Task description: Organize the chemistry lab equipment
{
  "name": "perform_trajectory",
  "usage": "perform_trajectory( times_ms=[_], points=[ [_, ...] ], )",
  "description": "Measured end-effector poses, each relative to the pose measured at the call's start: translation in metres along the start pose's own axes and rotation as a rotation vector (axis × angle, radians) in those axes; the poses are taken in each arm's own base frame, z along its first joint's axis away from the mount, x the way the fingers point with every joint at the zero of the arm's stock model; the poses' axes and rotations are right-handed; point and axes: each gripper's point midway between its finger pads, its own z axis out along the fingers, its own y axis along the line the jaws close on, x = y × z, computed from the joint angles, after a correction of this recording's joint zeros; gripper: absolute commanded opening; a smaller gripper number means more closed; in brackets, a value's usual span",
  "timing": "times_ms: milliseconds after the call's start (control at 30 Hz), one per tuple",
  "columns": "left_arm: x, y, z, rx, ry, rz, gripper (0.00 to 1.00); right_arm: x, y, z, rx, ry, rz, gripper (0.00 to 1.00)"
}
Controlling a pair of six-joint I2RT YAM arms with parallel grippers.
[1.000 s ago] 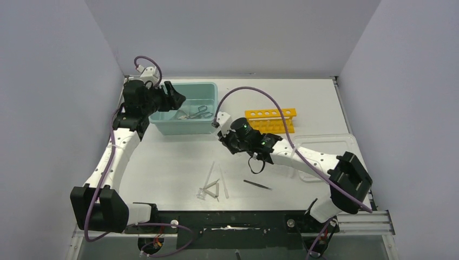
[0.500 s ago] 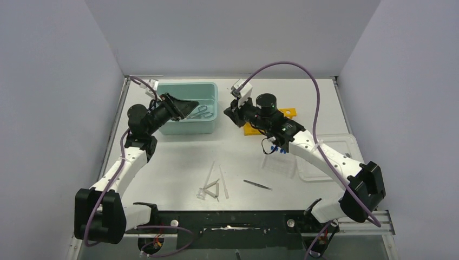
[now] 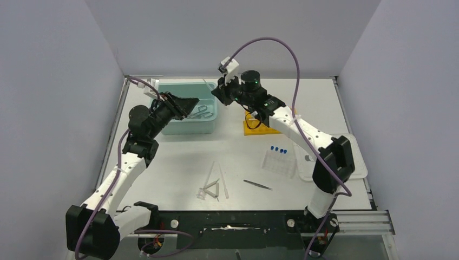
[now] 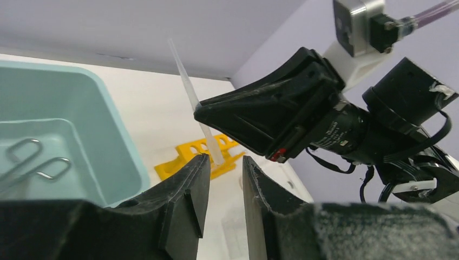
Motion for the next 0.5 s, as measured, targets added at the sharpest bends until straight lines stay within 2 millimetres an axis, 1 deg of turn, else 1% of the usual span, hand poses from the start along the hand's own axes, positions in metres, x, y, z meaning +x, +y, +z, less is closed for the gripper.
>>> perform_trajectory(
  times_ms=[67, 133, 200, 233, 367, 500],
  points=[
    [-0.013, 0.005, -0.002, -0.076, -0.025, 0.047, 0.28, 0.002, -0.006, 0.017, -0.001, 0.010, 0.005, 0.00],
    [-0.022, 0.011, -0.004, -0.140, -0.046, 0.082, 0.28, 0.010, -0.009, 0.038, -0.015, 0.030, 0.008, 0.00],
    [-0.027, 0.018, -0.009, -0.197, -0.057, 0.113, 0.28, 0.021, -0.010, 0.056, -0.032, 0.054, 0.013, 0.00],
    [-0.028, 0.024, -0.013, -0.233, -0.056, 0.127, 0.28, 0.031, -0.010, 0.066, -0.043, 0.075, 0.018, 0.00],
    [-0.024, 0.041, -0.025, -0.327, -0.036, 0.157, 0.28, 0.062, -0.011, 0.092, -0.077, 0.147, 0.033, 0.00],
    [-0.019, 0.056, -0.033, -0.396, -0.013, 0.175, 0.28, 0.086, -0.011, 0.107, -0.101, 0.198, 0.035, 0.00]
  ],
)
